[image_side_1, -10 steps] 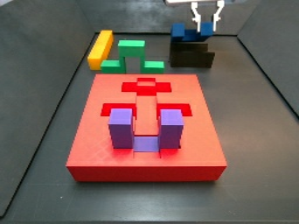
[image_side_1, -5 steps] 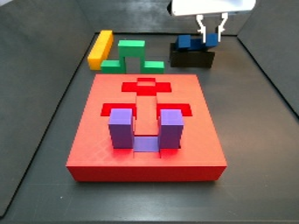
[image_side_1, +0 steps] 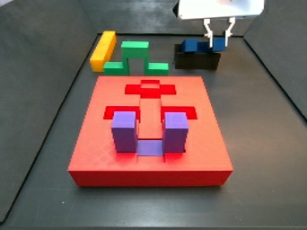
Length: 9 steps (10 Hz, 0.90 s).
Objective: Pick up the blue object. Move up. Place the blue object on the fixture. Regrasp the blue object. Move to above the board. Insert the blue object.
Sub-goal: Place the blue object on the fixture, then regrasp the blue object.
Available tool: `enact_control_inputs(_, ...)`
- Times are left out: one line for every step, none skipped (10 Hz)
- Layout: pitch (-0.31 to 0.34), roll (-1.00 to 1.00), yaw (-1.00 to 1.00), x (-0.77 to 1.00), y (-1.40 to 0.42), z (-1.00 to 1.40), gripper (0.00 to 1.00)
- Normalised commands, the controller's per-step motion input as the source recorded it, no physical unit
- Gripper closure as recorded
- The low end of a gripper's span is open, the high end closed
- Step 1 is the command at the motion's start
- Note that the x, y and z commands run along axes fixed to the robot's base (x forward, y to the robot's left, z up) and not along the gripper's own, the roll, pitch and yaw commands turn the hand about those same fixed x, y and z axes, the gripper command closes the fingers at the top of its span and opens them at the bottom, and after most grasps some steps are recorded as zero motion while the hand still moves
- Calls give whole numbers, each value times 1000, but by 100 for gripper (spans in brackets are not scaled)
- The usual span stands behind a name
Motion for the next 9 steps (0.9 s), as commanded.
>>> enact_control_inputs(0, 49, 0, 0, 0, 0, 100)
enact_control_inputs(0, 0, 0, 0, 0, 0, 0)
enact_control_inputs(0, 0, 0, 380, 0, 134, 0)
enact_control_inputs(0, 51, 0, 357, 74, 157, 0)
enact_control_inputs(3, 220, 43, 311, 89, 174, 0)
enact_control_inputs(34, 357, 63, 283, 40, 46, 0)
enact_control_inputs(0, 540, 94, 131, 0, 46, 0)
enact_control_inputs(-89, 657, 103, -191, 0, 174, 0)
enact_control_inputs(-280, 929, 109, -409, -131, 306, 0)
